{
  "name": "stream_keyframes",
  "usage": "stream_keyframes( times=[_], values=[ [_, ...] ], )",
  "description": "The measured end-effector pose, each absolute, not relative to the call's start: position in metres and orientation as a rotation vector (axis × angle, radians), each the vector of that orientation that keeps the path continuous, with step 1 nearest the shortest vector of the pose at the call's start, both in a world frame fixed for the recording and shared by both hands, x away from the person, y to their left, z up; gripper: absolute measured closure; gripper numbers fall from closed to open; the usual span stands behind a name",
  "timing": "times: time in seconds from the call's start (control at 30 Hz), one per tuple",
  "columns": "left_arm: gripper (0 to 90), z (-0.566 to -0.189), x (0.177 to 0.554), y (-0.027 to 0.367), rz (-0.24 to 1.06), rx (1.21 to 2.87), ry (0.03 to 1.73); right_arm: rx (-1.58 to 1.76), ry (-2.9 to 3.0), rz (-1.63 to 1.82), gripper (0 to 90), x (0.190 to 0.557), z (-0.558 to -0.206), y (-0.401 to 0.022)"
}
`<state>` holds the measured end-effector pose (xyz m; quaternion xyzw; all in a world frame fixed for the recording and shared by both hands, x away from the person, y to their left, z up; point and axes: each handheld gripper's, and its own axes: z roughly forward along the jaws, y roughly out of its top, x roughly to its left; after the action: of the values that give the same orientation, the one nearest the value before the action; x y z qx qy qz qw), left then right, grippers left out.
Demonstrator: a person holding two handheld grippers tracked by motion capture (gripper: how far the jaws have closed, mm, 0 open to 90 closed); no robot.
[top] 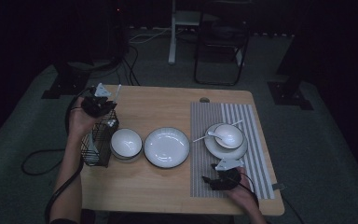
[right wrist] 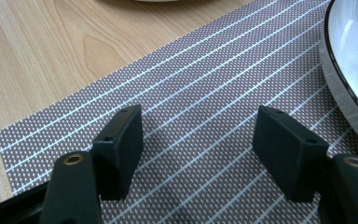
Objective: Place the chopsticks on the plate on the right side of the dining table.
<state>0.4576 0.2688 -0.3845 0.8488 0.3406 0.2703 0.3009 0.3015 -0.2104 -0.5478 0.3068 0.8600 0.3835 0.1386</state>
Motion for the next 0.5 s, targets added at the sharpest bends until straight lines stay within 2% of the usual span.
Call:
stream_keyframes(
  times=[0.37, 0.5],
  values=[
    [85.1, -0.361, 0.433, 0.275, 0.757, 2.064, 0.818, 0.887, 2.487, 1.109, 32.9, 0.302, -0.548, -0.21],
    [85.0, -0.351, 0.425, 0.271, 0.798, 2.042, 0.785, 0.887, 2.486, 1.109, 32.9, 0.302, -0.548, -0.21]
  ],
)
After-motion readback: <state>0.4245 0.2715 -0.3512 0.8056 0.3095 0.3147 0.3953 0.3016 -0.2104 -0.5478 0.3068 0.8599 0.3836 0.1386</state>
